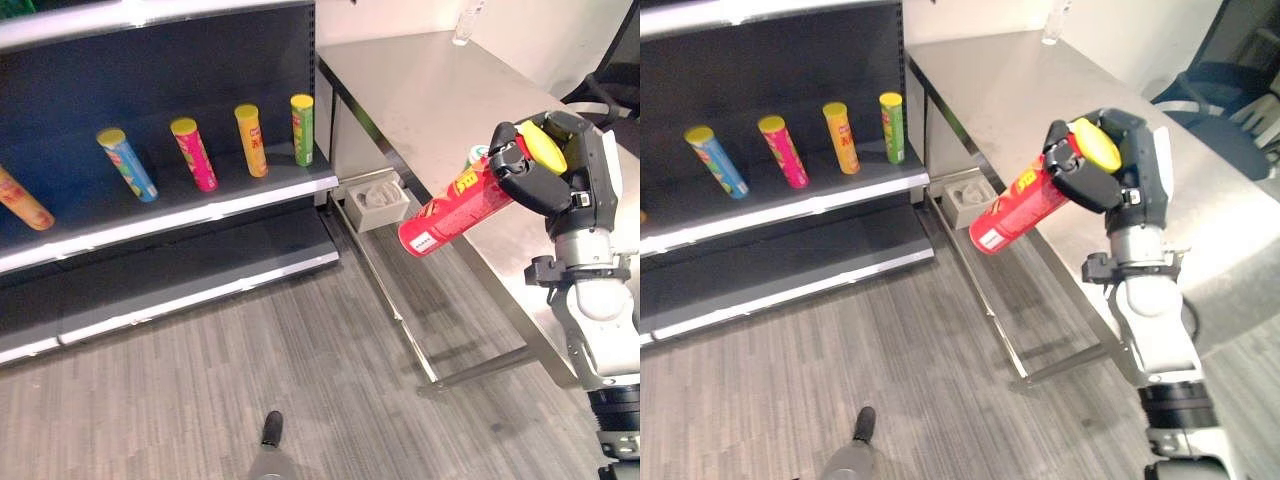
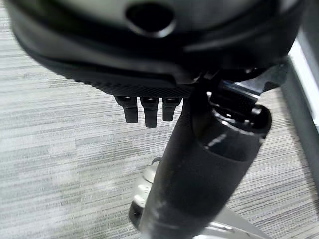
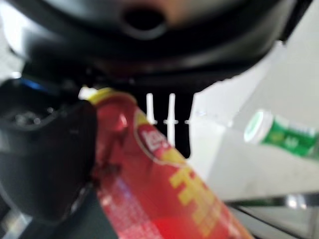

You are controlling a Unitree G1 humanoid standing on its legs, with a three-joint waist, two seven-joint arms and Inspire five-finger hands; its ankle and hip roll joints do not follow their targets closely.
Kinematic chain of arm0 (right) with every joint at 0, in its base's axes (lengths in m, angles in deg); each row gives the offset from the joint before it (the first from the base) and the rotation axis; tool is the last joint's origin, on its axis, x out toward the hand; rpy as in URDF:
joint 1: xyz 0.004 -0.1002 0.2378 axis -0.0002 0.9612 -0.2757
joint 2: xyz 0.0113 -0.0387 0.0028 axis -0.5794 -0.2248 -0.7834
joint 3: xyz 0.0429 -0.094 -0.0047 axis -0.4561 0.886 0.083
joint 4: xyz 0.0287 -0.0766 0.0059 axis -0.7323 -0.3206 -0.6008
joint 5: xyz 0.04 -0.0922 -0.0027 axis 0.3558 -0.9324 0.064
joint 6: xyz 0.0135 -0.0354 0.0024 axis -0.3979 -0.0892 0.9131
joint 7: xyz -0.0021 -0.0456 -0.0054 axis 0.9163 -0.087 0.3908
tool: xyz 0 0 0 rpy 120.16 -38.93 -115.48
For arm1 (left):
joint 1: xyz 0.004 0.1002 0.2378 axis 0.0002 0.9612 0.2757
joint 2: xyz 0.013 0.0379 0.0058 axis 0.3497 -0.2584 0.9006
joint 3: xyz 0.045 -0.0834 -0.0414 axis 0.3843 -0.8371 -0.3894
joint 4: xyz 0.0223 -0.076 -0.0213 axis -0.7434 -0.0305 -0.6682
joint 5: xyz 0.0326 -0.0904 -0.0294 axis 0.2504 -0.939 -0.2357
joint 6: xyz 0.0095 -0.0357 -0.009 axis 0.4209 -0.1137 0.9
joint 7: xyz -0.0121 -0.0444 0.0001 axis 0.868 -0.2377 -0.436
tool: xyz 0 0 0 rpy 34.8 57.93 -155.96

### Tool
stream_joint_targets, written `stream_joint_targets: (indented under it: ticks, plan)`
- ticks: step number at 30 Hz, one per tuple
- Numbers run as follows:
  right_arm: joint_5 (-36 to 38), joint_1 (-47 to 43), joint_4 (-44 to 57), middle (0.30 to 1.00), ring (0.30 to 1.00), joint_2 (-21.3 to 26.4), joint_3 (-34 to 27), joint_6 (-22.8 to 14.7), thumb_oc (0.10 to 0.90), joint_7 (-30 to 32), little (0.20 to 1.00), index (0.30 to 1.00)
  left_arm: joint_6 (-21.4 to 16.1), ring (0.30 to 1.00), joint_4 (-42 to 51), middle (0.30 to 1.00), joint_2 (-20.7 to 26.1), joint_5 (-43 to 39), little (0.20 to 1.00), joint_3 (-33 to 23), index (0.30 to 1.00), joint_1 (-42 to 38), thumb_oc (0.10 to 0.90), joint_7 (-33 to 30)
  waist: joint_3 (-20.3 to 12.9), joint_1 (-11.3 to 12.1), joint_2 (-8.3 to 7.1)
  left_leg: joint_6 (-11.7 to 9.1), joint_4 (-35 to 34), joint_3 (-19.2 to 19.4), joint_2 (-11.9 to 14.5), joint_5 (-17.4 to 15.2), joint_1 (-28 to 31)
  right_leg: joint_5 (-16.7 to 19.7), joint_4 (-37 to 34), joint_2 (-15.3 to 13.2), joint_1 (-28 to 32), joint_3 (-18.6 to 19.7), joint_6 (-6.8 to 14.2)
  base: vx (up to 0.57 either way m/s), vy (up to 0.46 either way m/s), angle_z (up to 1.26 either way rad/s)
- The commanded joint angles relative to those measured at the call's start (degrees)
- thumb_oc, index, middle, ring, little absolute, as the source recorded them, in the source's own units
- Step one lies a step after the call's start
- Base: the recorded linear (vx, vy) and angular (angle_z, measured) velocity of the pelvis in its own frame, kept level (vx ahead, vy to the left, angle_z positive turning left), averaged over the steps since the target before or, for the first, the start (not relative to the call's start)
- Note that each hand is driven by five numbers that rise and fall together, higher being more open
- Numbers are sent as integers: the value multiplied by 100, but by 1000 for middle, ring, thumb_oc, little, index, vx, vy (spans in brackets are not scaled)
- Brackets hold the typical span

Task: Put the goods on the table back onto the shelves and tidy them up.

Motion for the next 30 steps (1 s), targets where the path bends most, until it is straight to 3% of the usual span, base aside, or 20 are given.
stream_joint_targets:
  ticks: [1, 2, 3, 5, 6, 8, 11, 14, 17, 20, 23, 25, 26, 28, 29, 30]
  plan:
    - [-265, -687, 599, 300, 300, 400, -392, -463, 400, 295, 300, 300, -95, 900, -8, 900, 111, 217, 900, 274, 900, -11, 800, -52, -756, 189, 199, -71, -146, -175, 259, -736, 435, -49, 309, -465, -212, 216, 590, 88, 305, 28]
    - [-269, -684, 604, 300, 300, 395, -395, -460, 400, 298, 300, 300, -94, 900, -7, 900, 116, 217, 900, 273, 900, -11, 800, -51, -756, 189, 178, -56, -140, -170, 231, -736, 428, -54, 330, -498, -226, 223, 605, 103, 500, 54]
    - [-476, -741, 736, 300, 300, 425, -448, -417, 400, 469, 300, 300, -102, 900, 186, 900, 283, 261, 900, 368, 900, -117, 800, -87, -620, 73, 148, 216, -156, -397, -161, -834, 499, 415, 1013, -806, -495, 703, 551, 114, 405, 55]
    - [-600, -639, 806, 300, 300, 471, -589, -377, 400, 502, 300, 300, -99, 900, 215, 900, 407, 399, 900, 456, 900, -221, 800, -52, -586, -221, 185, 326, -219, -700, -331, -844, 574, 156, 1220, -305, -821, 1740, 395, 155, 314, 81]
    - [-602, -636, 813, 300, 300, 472, -595, -372, 400, 502, 300, 300, -99, 900, 214, 900, 406, 400, 900, 457, 900, -226, 800, -51, -594, -212, 188, 323, -225, -694, -324, -826, 556, 159, 1242, -300, -858, 1753, 387, 164, 161, 161]
    - [-596, -627, 907, 300, 300, 642, -685, -395, 400, 446, 300, 300, -133, 900, 269, 900, 527, 343, 900, 420, 900, -338, 800, -32, -475, -379, 213, 334, -228, -984, -486, -875, 675, -279, 751, 346, -1285, 2543, 345, 226, 136, 100]
    - [-518, -693, 923, 300, 300, 667, -697, -478, 400, 463, 300, 300, -141, 900, 248, 900, 552, 324, 900, 393, 900, -395, 800, -50, -341, -482, 195, 375, -231, -1105, -540, -936, 799, -79, 343, 593, -1659, 2450, 397, 136, 15, 22]
    - [-484, -716, 960, 300, 300, 659, -661, -497, 400, 445, 300, 300, -127, 900, 234, 900, 536, 281, 900, 349, 900, -406, 800, -41, -222, -597, 156, 412, -104, -1264, -648, -1015, 925, 82, 98, 829, -1922, 2600, 501, 146, 23, 42]
    - [-609, -653, 1115, 300, 300, 703, -590, -466, 400, 362, 300, 300, -134, 900, 185, 900, 438, 393, 900, 377, 900, -437, 800, -22, -106, -613, -24, 431, 52, -1665, -852, -1101, 1029, 142, 269, 1026, -1876, 3287, 490, 66, -82, 67]
    - [-636, -630, 1261, 300, 300, 724, -489, -442, 400, 227, 300, 300, -141, 900, 195, 900, 440, 372, 900, 353, 900, -430, 800, -39, -127, -566, -52, 392, 71, -1737, -812, -1137, 1019, 144, 412, 1073, -1884, 3436, 489, 37, -163, 73]
    - [-554, -567, 1411, 300, 300, 734, -411, -436, 400, 54, 300, 300, -147, 900, 187, 900, 373, 328, 900, 281, 900, -355, 800, -56, -308, -504, -82, 314, 91, -1856, -732, -1286, 1098, -6, 271, 1037, -1626, 3318, 384, 136, -181, 6]
    - [-504, -553, 1505, 300, 300, 811, -367, -439, 400, -21, 300, 300, -160, 900, 293, 900, 307, 172, 900, 269, 900, -290, 800, -70, -289, -514, -118, 248, 726, -1872, -784, -1553, 921, -57, 250, 1016, -1497, 3238, 331, 112, -180, 27]
    - [-322, -487, 1634, 300, 300, 671, -345, -490, 400, -113, 300, 300, -138, 900, 402, 900, 245, 8, 900, 238, 900, -282, 800, -84, -198, -491, -140, 143, 1423, -1822, -858, -1694, 630, -154, 288, 987, -1375, 3139, 235, 44, -102, 44]
    - [-336, -441, 1618, 300, 300, 640, -337, -454, 400, -127, 300, 300, -137, 900, 432, 900, 226, -58, 900, 224, 900, -259, 800, -92, -163, -506, -142, 99, 1672, -1765, -806, -1727, 453, -201, 282, 967, -1299, 3075, 223, 39, 52, 41]
    - [-381, -312, 1603, 300, 300, 560, -401, -403, 400, -130, 300, 300, -153, 900, 485, 900, 183, -142, 900, 196, 900, -194, 800, -79, -174, -544, -146, 33, 1526, -1536, -301, -1593, 279, -306, 234, 845, -1141, 3050, 298, 92, 222, 45]
    - [-344, -232, 1649, 300, 300, 496, -459, -432, 400, -133, 300, 300, -159, 900, 509, 900, 176, -114, 900, 203, 900, -162, 800, -77, -196, -530, -132, 3, 1346, -1484, -18, -1461, 227, -358, 218, 789, -1112, 3109, 339, 100, 214, 45]
